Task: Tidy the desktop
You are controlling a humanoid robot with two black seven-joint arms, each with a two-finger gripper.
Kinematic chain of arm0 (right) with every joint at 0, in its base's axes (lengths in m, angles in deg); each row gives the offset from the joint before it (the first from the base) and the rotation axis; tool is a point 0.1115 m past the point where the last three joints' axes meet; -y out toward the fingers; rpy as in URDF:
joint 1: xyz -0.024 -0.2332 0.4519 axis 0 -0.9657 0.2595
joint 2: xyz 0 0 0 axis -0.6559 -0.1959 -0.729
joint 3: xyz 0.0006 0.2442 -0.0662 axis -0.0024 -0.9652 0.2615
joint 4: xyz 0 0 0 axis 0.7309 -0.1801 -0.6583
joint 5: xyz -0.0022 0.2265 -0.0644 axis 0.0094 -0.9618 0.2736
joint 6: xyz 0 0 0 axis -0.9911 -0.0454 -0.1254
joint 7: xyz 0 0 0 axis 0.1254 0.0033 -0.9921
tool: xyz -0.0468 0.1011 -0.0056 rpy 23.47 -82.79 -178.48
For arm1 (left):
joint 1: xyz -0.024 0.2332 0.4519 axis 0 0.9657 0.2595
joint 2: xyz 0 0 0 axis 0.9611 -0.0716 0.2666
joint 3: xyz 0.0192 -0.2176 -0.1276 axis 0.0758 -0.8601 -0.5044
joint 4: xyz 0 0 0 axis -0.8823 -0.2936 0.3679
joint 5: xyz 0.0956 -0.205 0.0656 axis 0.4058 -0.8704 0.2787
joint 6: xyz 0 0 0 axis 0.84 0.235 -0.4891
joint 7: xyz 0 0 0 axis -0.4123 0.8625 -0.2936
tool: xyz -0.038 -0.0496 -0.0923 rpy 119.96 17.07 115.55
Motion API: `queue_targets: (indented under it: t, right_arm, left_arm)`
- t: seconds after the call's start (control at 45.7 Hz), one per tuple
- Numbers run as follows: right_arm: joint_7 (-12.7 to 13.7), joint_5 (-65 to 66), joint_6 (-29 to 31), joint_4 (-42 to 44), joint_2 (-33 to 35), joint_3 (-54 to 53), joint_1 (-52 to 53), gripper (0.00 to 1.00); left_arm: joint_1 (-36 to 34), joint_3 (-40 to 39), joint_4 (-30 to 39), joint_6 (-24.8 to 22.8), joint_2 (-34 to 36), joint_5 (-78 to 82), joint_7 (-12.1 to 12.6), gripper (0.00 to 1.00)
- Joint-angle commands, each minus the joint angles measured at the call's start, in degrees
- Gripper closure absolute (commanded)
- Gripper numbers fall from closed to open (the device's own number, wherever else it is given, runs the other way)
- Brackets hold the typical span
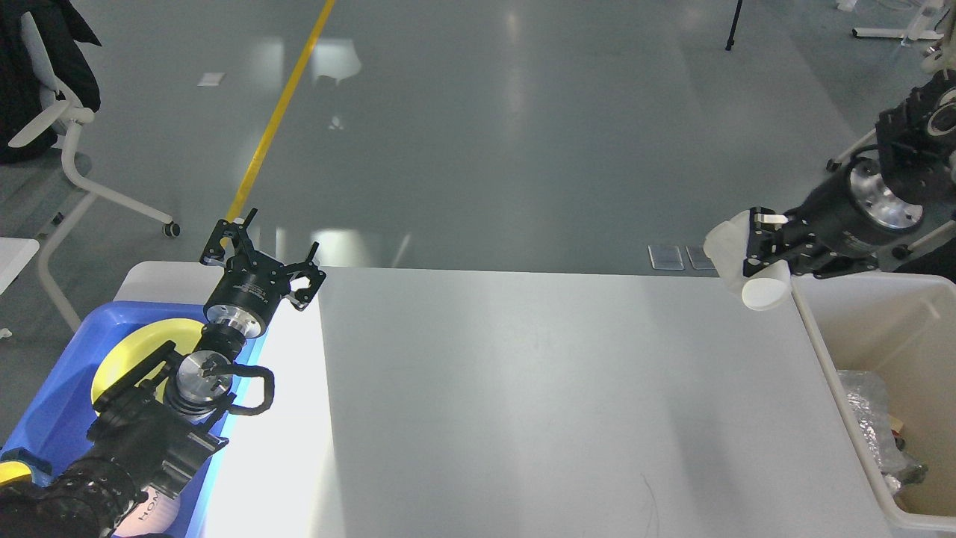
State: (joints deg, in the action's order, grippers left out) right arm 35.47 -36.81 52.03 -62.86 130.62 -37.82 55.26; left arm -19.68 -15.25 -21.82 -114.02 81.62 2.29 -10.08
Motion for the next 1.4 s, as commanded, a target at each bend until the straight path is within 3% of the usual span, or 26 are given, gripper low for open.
queue_targets:
  t: [0.0, 0.175, 0.285, 0.372, 0.482, 0.504, 0.525, 0.547, 1.073, 1.379]
  right_arm:
    - [-0.35, -0.16, -5.55, 10.48, 3.31, -1.08, -11.97, 1.00]
    - [-0.70, -0.60, -21.01, 24.80, 3.58, -3.71, -31.30, 1.00]
    - [-0.70, -1.74, -31.57, 37.63, -3.08, -7.49, -45.89, 1.00]
    - [-0.88, -3.94, -35.18, 50.02, -8.80, -11.01, -56.97, 1.00]
    - [-0.96, -6.84, -35.19, 63.12, -16.10, -13.47, -64.54, 1.00]
    - [-0.96, -7.36, -35.10, 64.36, -17.15, -13.39, -65.25, 0.87]
    - [-0.96, -7.89, -35.19, 64.90, -17.95, -13.39, -65.69, 0.40]
    - [-0.79, -8.25, -35.19, 64.99, -18.39, -13.13, -65.95, 0.00]
    - [-0.96, -8.78, -36.24, 65.69, -19.27, -12.68, -66.48, 0.00]
    - [-0.53, -8.86, -35.27, 64.81, -19.45, -13.03, -57.70, 0.00]
  left_arm:
    - [-0.06, 0.01, 0.00, 0.01, 0.00, 0.00, 0.00, 0.02]
    - [-0.06, 0.01, 0.00, 0.01, 0.00, 0.00, 0.00, 0.02]
    - [-0.06, 0.01, 0.00, 0.01, 0.00, 0.00, 0.00, 0.02]
    - [-0.06, 0.01, 0.00, 0.01, 0.00, 0.00, 0.00, 0.02]
    - [0.02, 0.01, 0.00, 0.01, 0.00, 0.00, 0.00, 0.02]
    - [0.02, 0.01, 0.00, 0.01, 0.00, 0.00, 0.00, 0.02]
    - [-0.06, 0.01, 0.00, 0.01, 0.00, 0.00, 0.00, 0.02]
    - [0.02, 0.01, 0.00, 0.01, 0.00, 0.00, 0.00, 0.02]
    - [-0.06, 0.01, 0.00, 0.01, 0.00, 0.00, 0.00, 0.02]
    - [-0.06, 0.01, 0.00, -0.08, 0.00, 0.00, 0.00, 0.02]
